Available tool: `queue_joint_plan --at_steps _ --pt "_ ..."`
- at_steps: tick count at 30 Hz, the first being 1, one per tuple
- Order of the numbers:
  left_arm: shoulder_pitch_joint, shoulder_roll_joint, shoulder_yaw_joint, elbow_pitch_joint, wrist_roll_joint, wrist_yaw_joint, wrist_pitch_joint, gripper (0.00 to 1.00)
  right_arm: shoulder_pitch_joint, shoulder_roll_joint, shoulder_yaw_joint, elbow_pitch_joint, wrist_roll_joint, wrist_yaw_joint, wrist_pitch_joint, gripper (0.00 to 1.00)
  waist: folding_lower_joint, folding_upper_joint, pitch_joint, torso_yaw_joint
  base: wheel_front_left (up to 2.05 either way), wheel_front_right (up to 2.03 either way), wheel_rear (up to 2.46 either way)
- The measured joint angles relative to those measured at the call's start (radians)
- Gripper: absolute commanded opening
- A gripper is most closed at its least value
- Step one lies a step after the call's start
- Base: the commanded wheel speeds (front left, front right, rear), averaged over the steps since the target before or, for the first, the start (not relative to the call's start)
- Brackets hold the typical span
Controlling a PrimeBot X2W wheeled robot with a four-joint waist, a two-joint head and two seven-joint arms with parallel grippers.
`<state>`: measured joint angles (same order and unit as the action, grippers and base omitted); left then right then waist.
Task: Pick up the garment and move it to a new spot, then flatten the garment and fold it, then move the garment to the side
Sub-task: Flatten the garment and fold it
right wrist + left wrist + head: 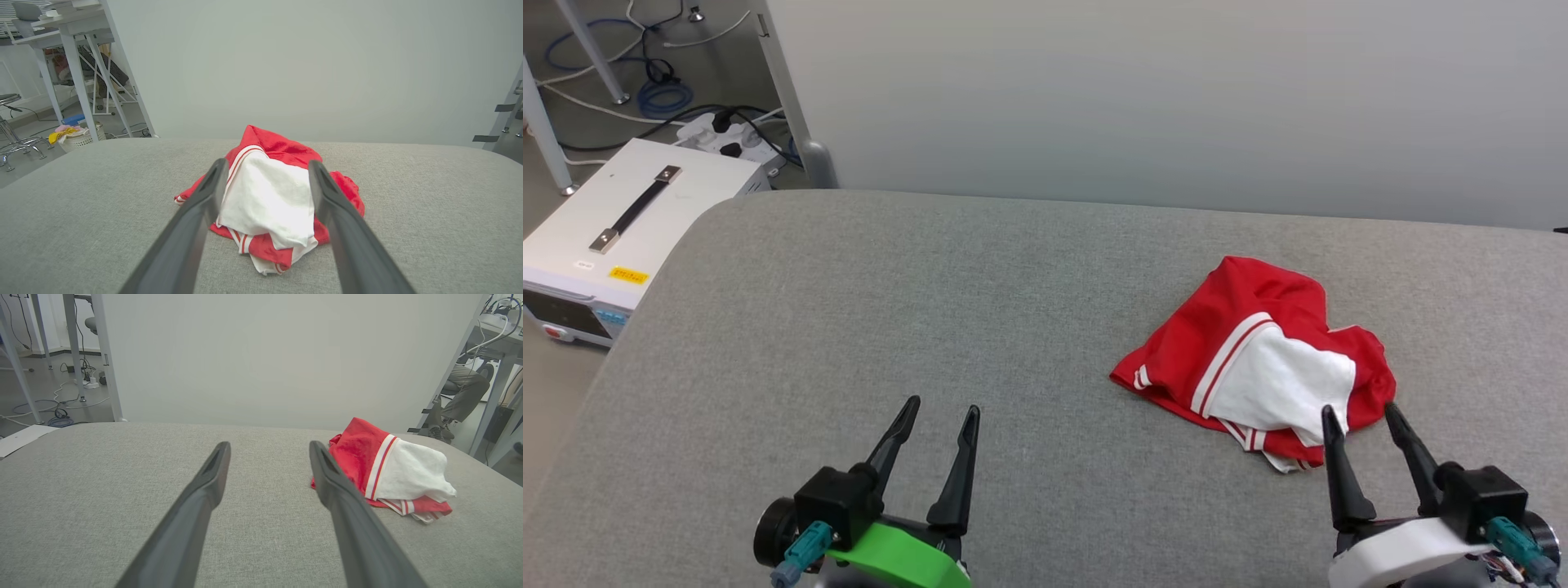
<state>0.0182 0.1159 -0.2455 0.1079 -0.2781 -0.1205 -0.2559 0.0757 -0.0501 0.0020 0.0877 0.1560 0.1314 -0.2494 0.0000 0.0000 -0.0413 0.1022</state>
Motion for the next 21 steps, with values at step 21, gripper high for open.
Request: queue_joint_plan --at_steps 21 --pt "-0.08 -0.041 -0.035 0.032 0.003 -0.005 0.0 1.0 -0.51 -0.297 0.139 0.109 0.2 0.0 1.101 1.0 0.0 0.0 0.147 0.162 0.0 0.0 0.0"
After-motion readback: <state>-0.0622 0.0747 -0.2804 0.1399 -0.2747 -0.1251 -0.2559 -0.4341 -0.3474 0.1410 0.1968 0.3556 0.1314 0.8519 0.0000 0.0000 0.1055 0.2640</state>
